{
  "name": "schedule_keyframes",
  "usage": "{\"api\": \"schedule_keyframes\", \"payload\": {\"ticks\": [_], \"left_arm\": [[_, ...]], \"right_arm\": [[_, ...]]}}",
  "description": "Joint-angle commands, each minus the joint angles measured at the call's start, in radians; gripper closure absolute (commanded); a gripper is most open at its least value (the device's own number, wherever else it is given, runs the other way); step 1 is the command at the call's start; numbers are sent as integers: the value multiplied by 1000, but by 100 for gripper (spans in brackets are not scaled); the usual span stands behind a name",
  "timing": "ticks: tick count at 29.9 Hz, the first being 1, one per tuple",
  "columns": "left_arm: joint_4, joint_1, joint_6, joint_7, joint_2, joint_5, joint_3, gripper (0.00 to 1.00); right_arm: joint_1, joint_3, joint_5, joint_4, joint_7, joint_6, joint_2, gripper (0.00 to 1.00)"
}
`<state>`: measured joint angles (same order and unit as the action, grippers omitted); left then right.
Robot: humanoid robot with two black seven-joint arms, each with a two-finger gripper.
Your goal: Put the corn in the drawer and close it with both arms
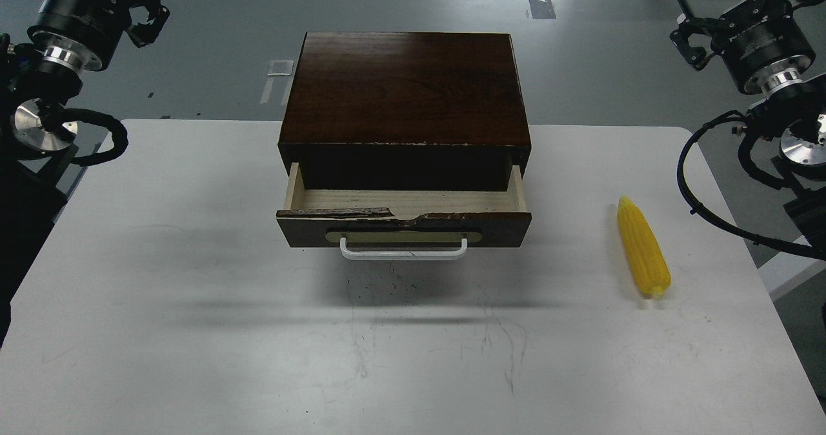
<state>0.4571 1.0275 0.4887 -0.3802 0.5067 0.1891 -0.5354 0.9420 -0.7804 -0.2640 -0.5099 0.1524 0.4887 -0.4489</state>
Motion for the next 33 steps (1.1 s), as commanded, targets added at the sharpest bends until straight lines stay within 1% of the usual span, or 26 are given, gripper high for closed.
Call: {"api": "schedule_keyframes", "payload": {"ticks": [1, 6, 10, 15, 17, 19, 23, 25, 27, 29, 31, 33], "left_arm": [[0, -6, 0, 0, -2, 0, 0, 2], [0, -15, 0, -2, -2, 0, 0, 2], [0, -15, 0, -2, -2, -2, 2, 2], [0, -27, 0, 10, -10, -13, 17, 2], [0, -30, 0, 12, -14, -14, 23, 2], [0, -33, 0, 7, -13, -14, 31, 2], [0, -33, 0, 14, -13, -14, 31, 2], [2, -33, 0, 14, -14, -14, 32, 2], [2, -33, 0, 14, -16, -14, 32, 2], [2, -33, 0, 14, -17, -14, 32, 2], [2, -32, 0, 12, -19, -16, 32, 2], [11, -32, 0, 14, -19, -16, 32, 2]], "right_arm": [[0, 0, 2, -2, 1, 0, 7, 0], [-2, 0, 2, -4, 1, 0, 3, 0], [-9, -2, 3, -2, 16, 0, -10, 0], [15, 29, 54, -27, 18, 0, -103, 0], [63, 73, 100, -53, 18, 0, -152, 0], [139, 182, 204, -96, 18, 0, -221, 0], [245, 331, 339, -179, 16, 0, -298, 0], [312, 435, 440, -249, 6, 0, -344, 0], [345, 483, 503, -283, 4, -2, -366, 0], [392, 542, 623, -337, -7, -2, -398, 0], [435, 592, 754, -404, -36, -4, -418, 0], [468, 635, 946, -502, -80, -2, -450, 0]]}}
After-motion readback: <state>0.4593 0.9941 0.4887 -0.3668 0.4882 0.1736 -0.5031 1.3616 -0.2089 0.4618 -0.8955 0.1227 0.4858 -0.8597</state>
